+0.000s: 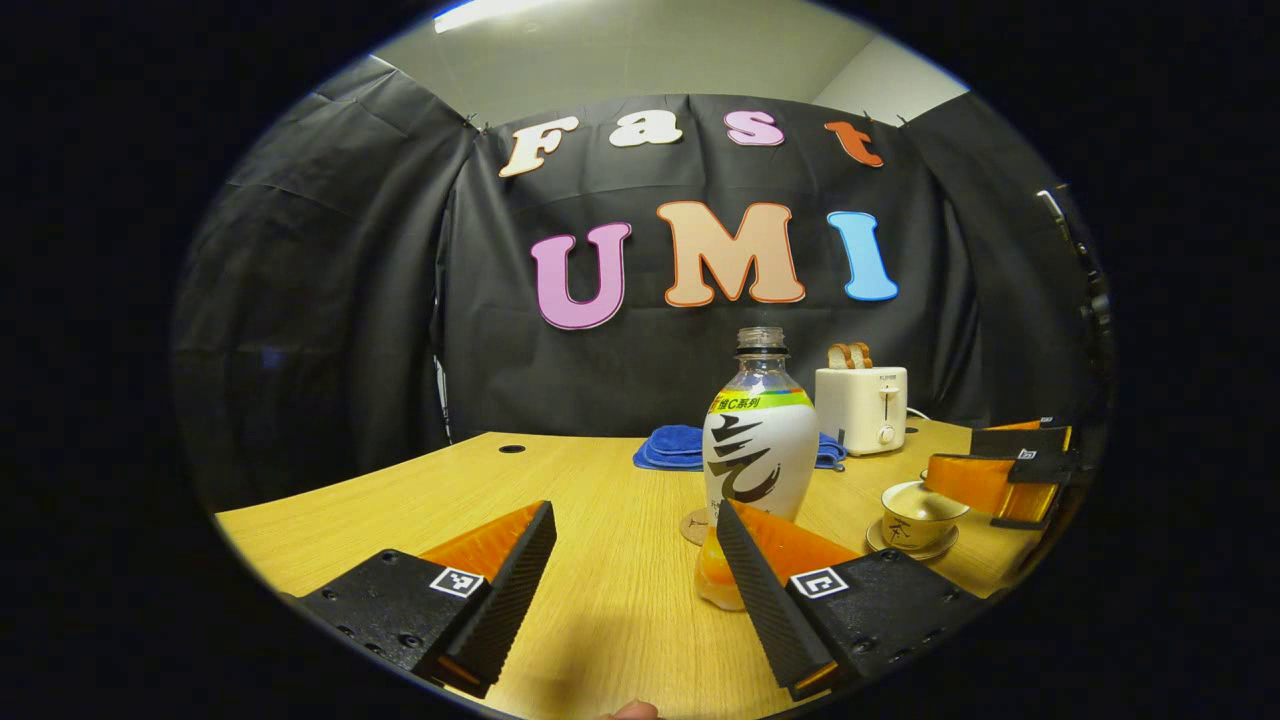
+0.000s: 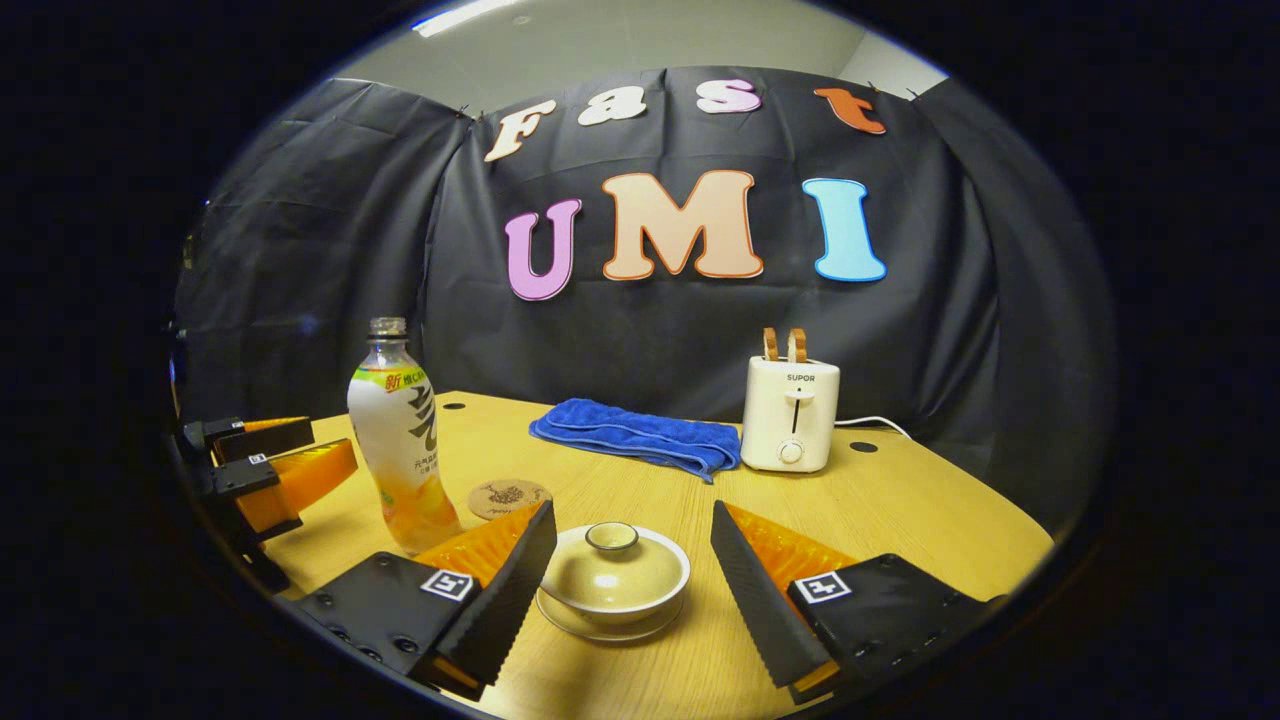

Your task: Open the teacup lid with one hand, grasp the water bottle and pour water into the teacup with the other hand; after pouring, place the water bottle on the coaster and then close the teacup lid.

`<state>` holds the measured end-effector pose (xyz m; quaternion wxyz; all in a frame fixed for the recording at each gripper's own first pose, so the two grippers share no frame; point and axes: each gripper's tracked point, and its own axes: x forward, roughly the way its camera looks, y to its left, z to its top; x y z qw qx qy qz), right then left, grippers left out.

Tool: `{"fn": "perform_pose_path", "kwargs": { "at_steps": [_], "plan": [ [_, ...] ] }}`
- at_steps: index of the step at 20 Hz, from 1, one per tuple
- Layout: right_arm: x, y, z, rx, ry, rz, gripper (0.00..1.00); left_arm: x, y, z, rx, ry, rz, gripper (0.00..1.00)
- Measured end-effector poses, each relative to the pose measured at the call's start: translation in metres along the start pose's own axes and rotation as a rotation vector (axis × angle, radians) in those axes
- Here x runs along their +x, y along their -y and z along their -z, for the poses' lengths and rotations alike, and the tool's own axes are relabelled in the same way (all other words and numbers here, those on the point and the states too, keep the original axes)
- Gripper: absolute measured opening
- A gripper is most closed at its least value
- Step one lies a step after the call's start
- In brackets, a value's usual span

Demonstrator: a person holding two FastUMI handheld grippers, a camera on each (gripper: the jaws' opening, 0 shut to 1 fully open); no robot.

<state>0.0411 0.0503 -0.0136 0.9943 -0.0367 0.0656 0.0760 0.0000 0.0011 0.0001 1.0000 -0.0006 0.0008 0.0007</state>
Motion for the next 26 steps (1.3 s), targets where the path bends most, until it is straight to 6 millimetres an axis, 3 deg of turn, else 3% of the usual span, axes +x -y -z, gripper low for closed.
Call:
{"fn": "perform_pose_path", "kwargs": {
  "at_steps": [3,6,8,9,16,17,18,20,21,26],
  "plan": [
    [0.007,-0.005,0.008,-0.022,-0.025,-0.005,0.99,0.0,0.0,0.0,-0.001,0.0,0.0,0.95],
    [0.012,-0.006,0.011,-0.041,-0.035,-0.003,0.93,0.001,0.0,0.0,0.0,0.0,0.001,0.95],
    [0.015,-0.008,0.014,-0.053,-0.04,-0.004,0.8,0.001,0.0,0.0,0.0,0.0,0.002,0.95],
    [0.016,-0.009,0.013,-0.055,-0.039,-0.006,0.8,0.001,0.0,-0.001,0.0,0.0,0.002,0.95],
    [0.02,-0.015,0.014,-0.077,-0.041,-0.021,0.51,0.0,0.0,0.0,-0.001,0.0,0.005,0.93],
    [0.018,-0.014,0.012,-0.069,-0.037,-0.012,0.52,0.0,0.0,0.0,0.0,0.0,0.005,0.94],
    [0.02,-0.014,0.014,-0.067,-0.045,-0.014,0.34,0.0,0.0,0.0,0.0,-0.001,0.005,0.94],
    [0.022,-0.014,0.014,-0.053,-0.048,-0.021,0.36,0.0,0.0,0.0,0.0,0.0,0.004,0.95],
    [0.02,-0.014,0.014,-0.044,-0.046,-0.025,0.29,0.0,0.0,-0.001,-0.001,0.001,0.001,0.95],
    [0.019,-0.01,0.01,0.047,-0.039,-0.041,0.3,-0.001,0.009,0.0,-0.004,0.001,0.043,0.95]
  ]
}}
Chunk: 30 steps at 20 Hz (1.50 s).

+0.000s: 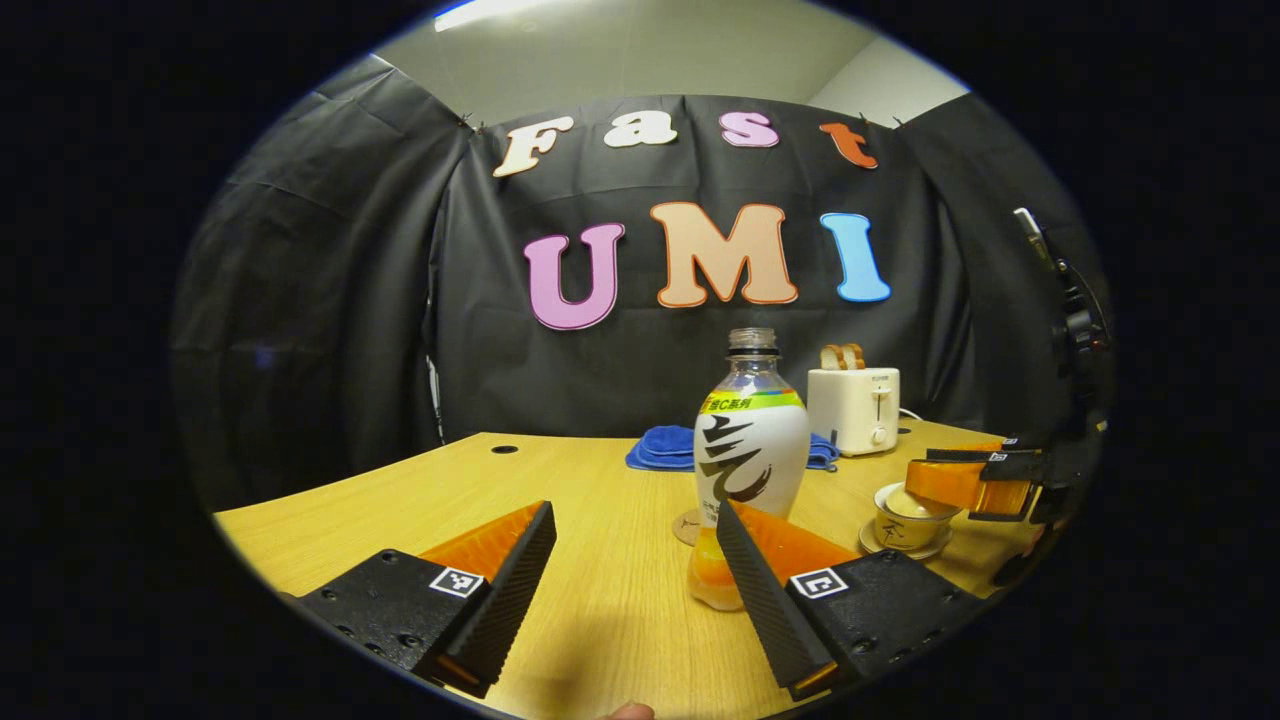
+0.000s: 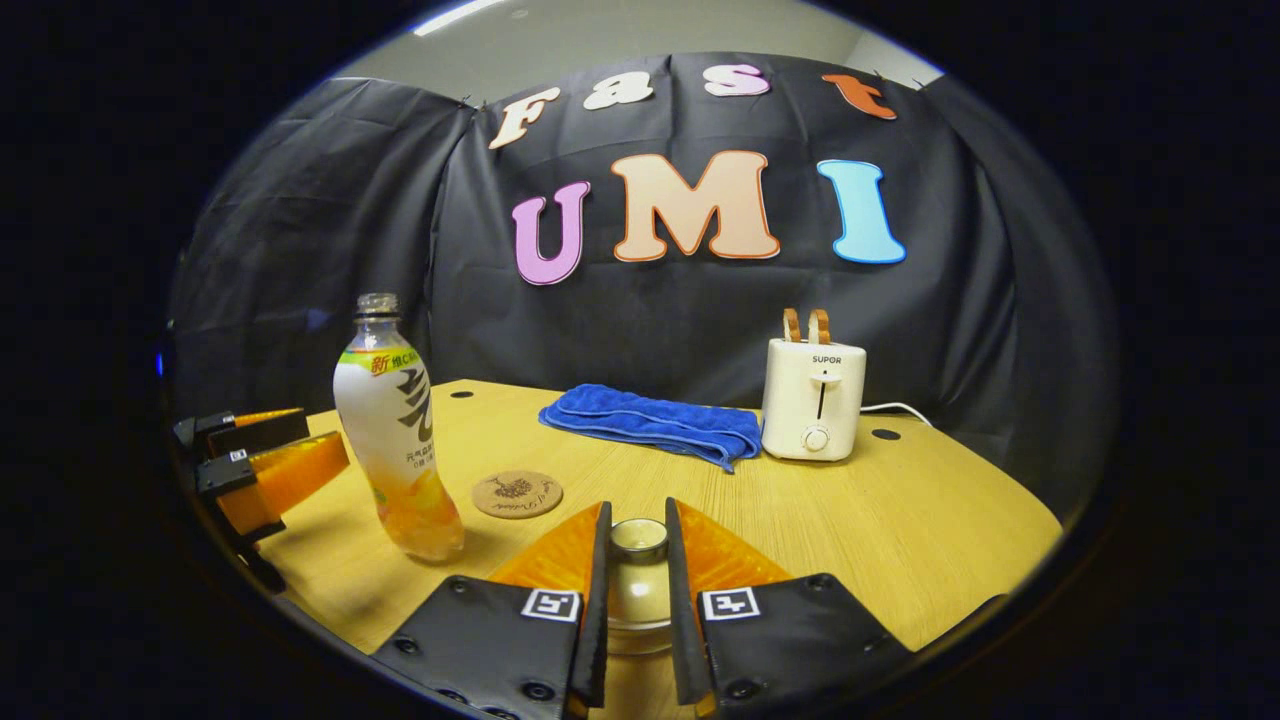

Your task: Open the teacup lid with one hand, grasp the water bottle and pour water into the teacup with the other hand; after pouring, place the water bottle on the coaster and then close the teacup lid.

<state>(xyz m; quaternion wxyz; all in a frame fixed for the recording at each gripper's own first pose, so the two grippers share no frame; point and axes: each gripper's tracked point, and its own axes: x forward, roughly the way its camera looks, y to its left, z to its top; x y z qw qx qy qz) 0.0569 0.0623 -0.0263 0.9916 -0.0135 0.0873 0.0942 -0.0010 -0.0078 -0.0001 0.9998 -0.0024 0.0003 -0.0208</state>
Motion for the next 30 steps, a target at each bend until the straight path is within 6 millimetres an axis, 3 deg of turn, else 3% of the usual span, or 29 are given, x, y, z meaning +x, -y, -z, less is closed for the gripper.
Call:
{"fn": "perform_pose_path", "kwargs": {
  "at_steps": [10,15,19,27,30],
  "plan": [
    [-0.012,0.012,-0.026,0.009,0.074,0.005,0.31,-0.002,0.039,0.002,0.007,-0.015,0.174,0.95],
    [-0.023,0.016,-0.038,0.012,0.106,0.004,0.29,0.01,0.057,0.01,0.02,-0.067,0.237,0.95],
    [-0.035,0.03,-0.045,0.016,0.125,0.026,0.29,0.023,0.057,0.015,0.016,-0.1,0.229,0.95],
    [-0.053,0.059,-0.05,0.054,0.145,0.061,0.31,0.038,0.064,0.019,0.027,-0.125,0.232,0.65],
    [-0.059,0.068,-0.047,0.071,0.147,0.071,0.29,0.04,0.065,0.02,0.038,-0.127,0.226,0.59]
  ]
}}
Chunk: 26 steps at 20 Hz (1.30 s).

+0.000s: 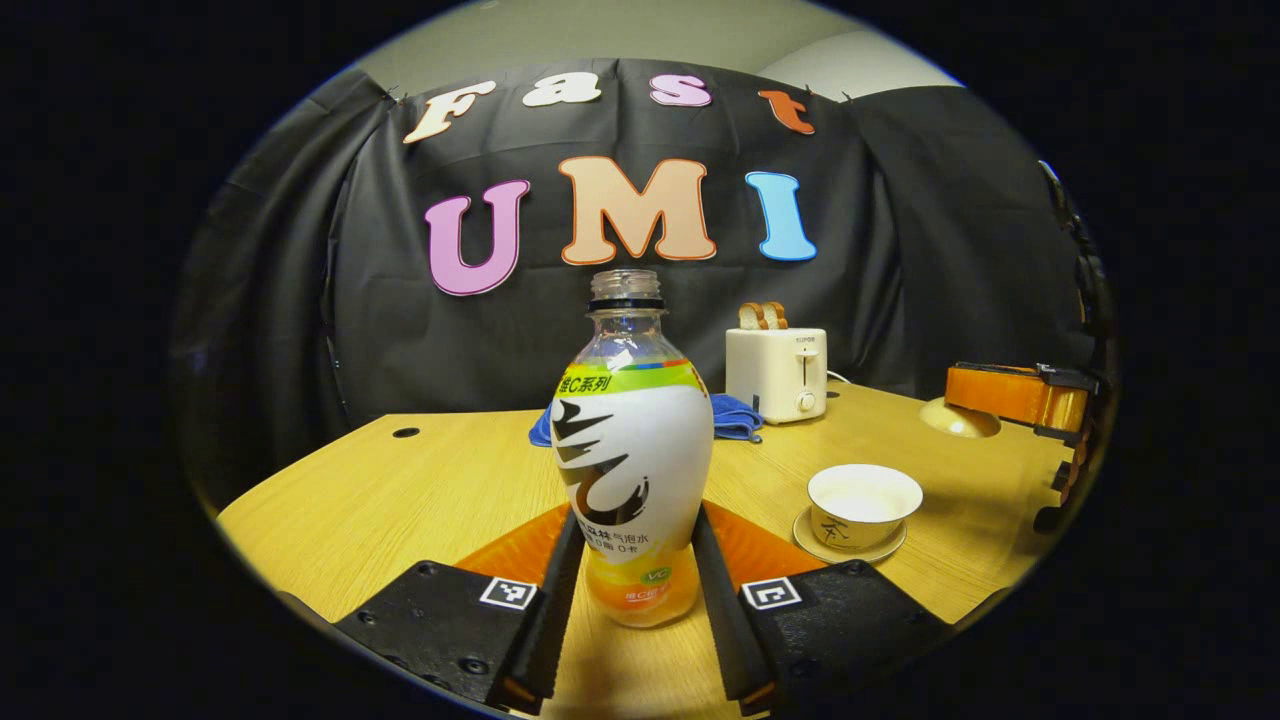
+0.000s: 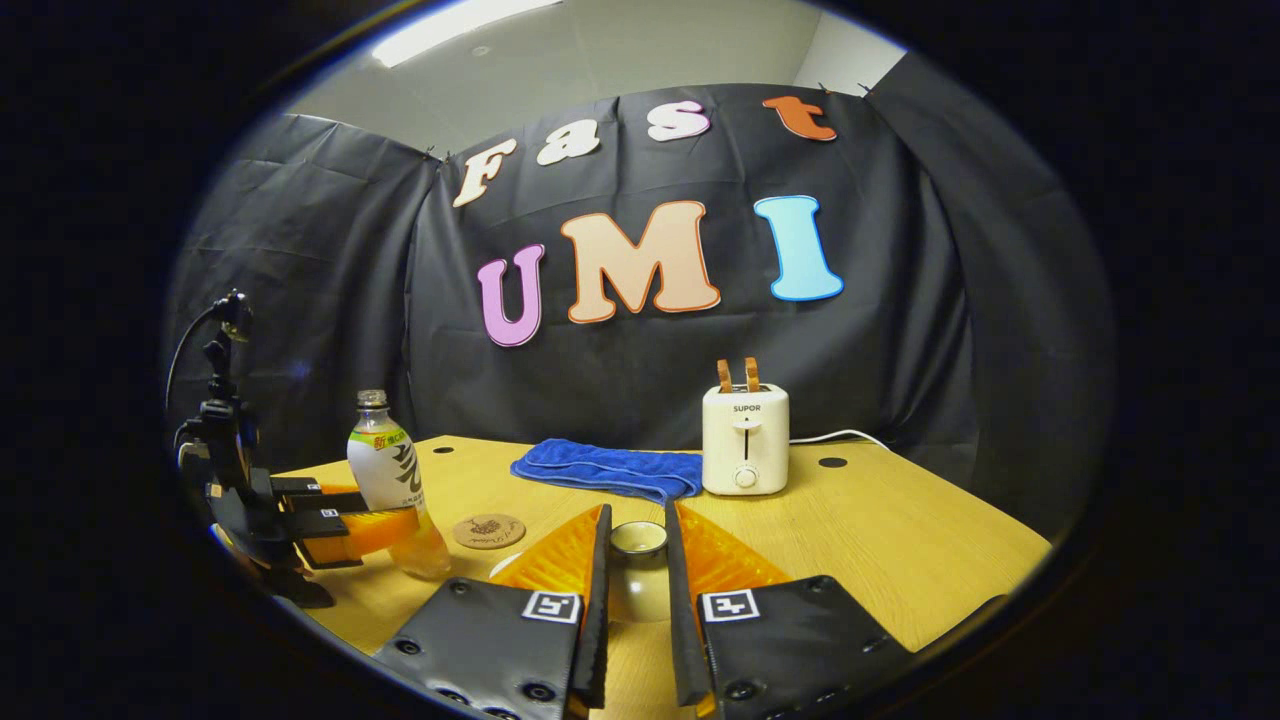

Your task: Open the teacup lid with one hand, grasp the water bottle and pour water into the teacup with the other hand; after pouring, place the water bottle on the coaster and then close the teacup lid.

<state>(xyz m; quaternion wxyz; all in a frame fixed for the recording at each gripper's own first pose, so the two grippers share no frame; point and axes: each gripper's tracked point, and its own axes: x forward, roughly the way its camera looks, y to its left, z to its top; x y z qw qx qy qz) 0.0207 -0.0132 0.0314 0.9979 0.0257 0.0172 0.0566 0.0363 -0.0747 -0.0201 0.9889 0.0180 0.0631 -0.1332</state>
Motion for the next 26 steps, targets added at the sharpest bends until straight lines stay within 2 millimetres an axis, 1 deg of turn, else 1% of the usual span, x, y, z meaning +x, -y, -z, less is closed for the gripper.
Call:
{"fn": "perform_pose_path", "kwargs": {
  "at_steps": [1,2,5,6,9,10,11,12,13,16,19,21,25,26],
  "plan": [
    [-0.002,0.003,0.001,0.008,0.0,0.004,0.29,0.002,-0.001,0.0,0.01,-0.006,-0.006,0.59],
    [-0.003,0.006,0.001,0.016,-0.001,0.008,0.31,0.002,-0.002,-0.001,0.025,-0.008,-0.013,0.56],
    [-0.002,0.017,0.005,0.04,-0.012,0.021,0.29,0.006,0.001,-0.001,0.082,-0.035,-0.01,0.56],
    [-0.002,0.021,0.007,0.043,-0.018,0.023,0.3,0.007,0.001,-0.001,0.104,-0.043,-0.01,0.55],
    [-0.006,0.031,0.007,0.054,-0.011,0.045,0.29,0.003,-0.007,-0.001,0.199,-0.064,-0.03,0.56],
    [-0.007,0.032,0.006,0.056,-0.012,0.047,0.29,0.004,-0.008,-0.003,0.235,-0.066,-0.038,0.56],
    [-0.008,0.034,0.005,0.057,-0.012,0.049,0.31,0.005,-0.009,-0.007,0.271,-0.064,-0.046,0.56],
    [-0.009,0.035,0.002,0.057,-0.006,0.053,0.28,0.009,-0.009,-0.01,0.311,-0.064,-0.053,0.56],
    [-0.011,0.037,-0.001,0.057,0.003,0.054,0.3,0.011,-0.009,-0.013,0.356,-0.064,-0.056,0.56],
    [-0.014,0.04,-0.007,0.058,0.018,0.056,0.3,0.011,-0.005,-0.016,0.476,-0.061,-0.052,0.56],
    [-0.016,0.042,-0.007,0.051,0.018,0.06,0.31,0.01,-0.002,-0.019,0.571,-0.064,-0.049,0.56],
    [-0.018,0.041,-0.01,0.071,0.018,0.051,0.31,0.011,0.0,-0.015,0.636,-0.075,-0.049,0.56],
    [-0.018,0.041,-0.012,0.073,0.024,0.046,0.28,0.013,0.008,0.001,0.788,-0.1,-0.037,0.56],
    [-0.019,0.041,-0.013,0.075,0.024,0.044,0.3,0.013,0.01,0.005,0.819,-0.11,-0.027,0.56]
  ]
}}
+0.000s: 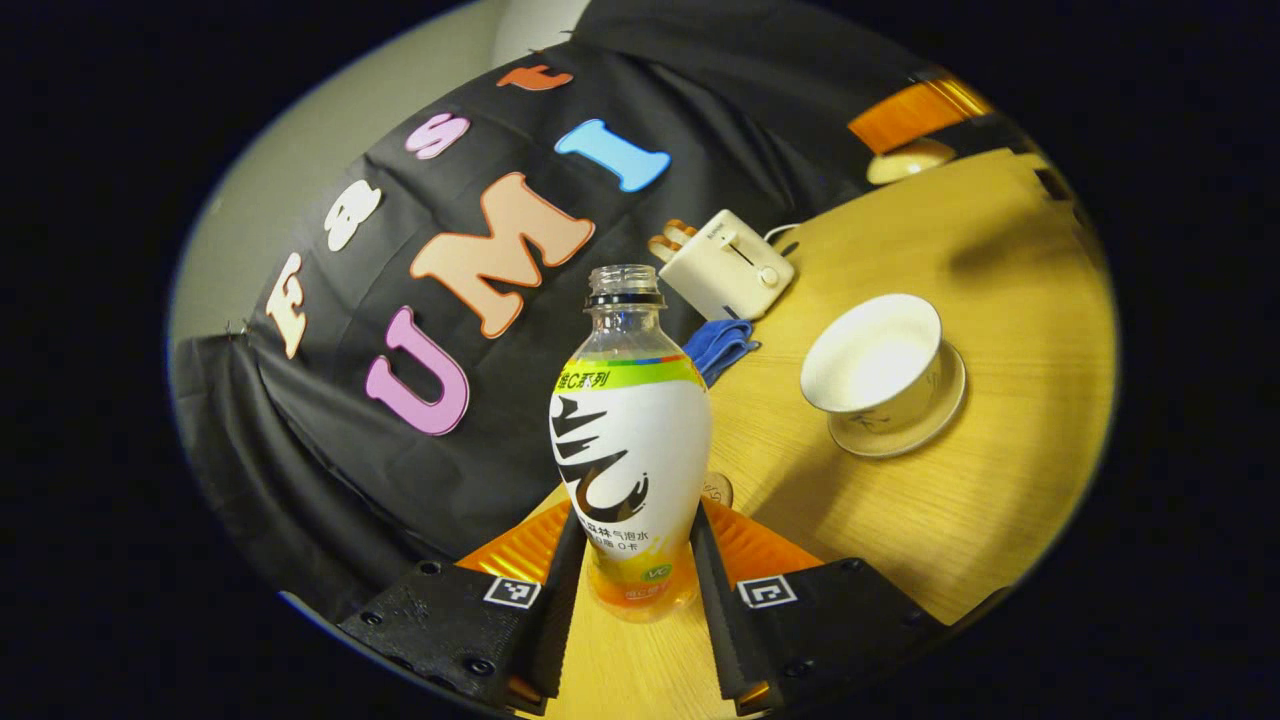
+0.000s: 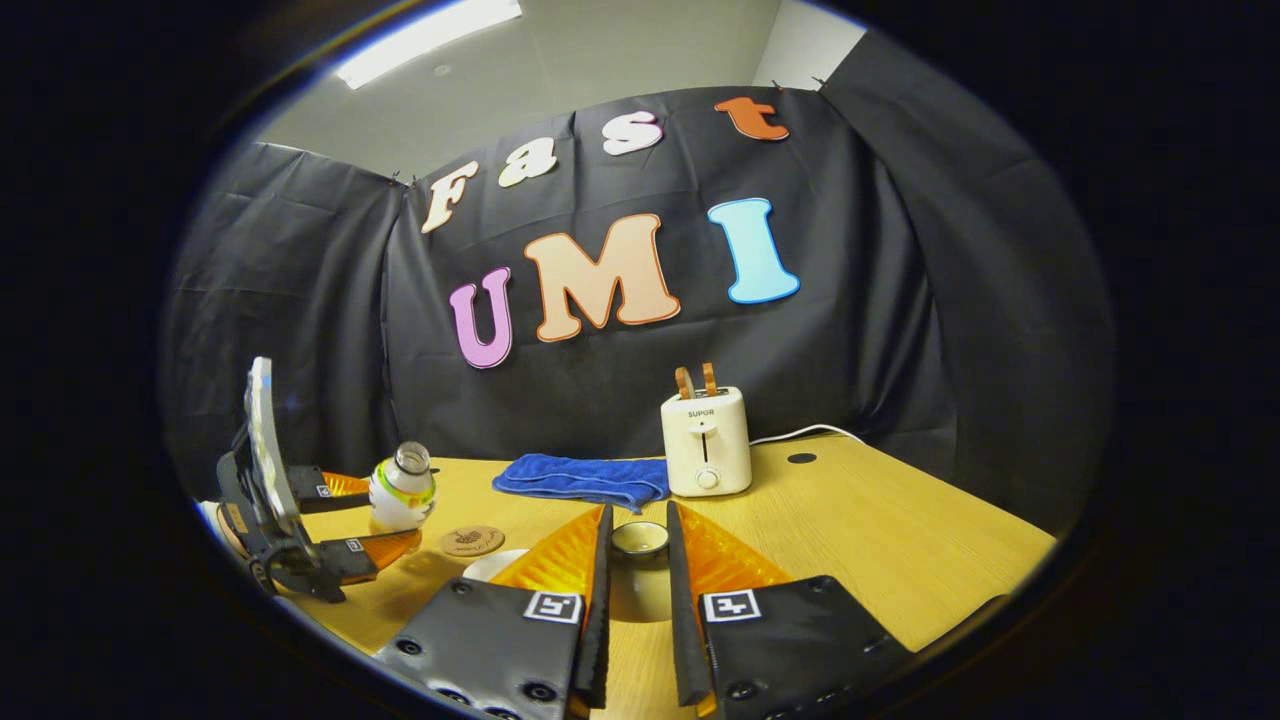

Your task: Open the teacup lid with one hand, grasp the water bottle and pour water into the teacup with the other hand; after pouring, place the water bottle on the coaster and then close the teacup lid.

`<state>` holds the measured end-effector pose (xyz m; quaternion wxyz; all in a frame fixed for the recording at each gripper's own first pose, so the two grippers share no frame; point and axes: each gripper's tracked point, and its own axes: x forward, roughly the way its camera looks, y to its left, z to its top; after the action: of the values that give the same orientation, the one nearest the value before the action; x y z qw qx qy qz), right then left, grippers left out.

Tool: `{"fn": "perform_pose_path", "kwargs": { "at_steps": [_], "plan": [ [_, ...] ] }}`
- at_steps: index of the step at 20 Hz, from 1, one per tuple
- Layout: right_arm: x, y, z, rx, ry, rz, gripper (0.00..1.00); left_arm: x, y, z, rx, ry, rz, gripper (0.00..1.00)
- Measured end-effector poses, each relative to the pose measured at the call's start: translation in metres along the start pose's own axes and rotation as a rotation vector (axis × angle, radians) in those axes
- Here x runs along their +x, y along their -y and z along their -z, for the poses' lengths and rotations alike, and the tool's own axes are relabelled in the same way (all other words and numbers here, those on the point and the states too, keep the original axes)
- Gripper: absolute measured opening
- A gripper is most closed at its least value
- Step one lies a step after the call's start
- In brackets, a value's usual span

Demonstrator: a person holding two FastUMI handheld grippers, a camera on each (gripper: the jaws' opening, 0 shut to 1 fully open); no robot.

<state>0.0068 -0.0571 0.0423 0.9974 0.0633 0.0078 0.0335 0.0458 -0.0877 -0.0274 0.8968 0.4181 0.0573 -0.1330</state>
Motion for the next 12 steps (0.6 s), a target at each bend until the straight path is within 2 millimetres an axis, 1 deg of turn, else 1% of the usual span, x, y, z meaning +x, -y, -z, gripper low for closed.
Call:
{"fn": "perform_pose_path", "kwargs": {
  "at_steps": [2,4,9,12],
  "plan": [
    [0.0,-0.001,-0.002,0.013,0.003,-0.004,0.31,0.0,0.009,0.001,0.043,-0.008,0.032,0.56],
    [-0.001,0.003,-0.003,0.013,0.006,0.001,0.31,0.001,0.012,0.003,0.097,-0.023,0.044,0.57],
    [0.0,0.012,-0.005,0.027,0.009,0.016,0.31,0.007,0.008,-0.001,0.284,-0.034,0.031,0.56],
    [-0.001,0.014,-0.007,0.02,0.016,0.023,0.31,0.007,0.007,0.003,0.37,-0.044,0.025,0.56]
  ]
}}
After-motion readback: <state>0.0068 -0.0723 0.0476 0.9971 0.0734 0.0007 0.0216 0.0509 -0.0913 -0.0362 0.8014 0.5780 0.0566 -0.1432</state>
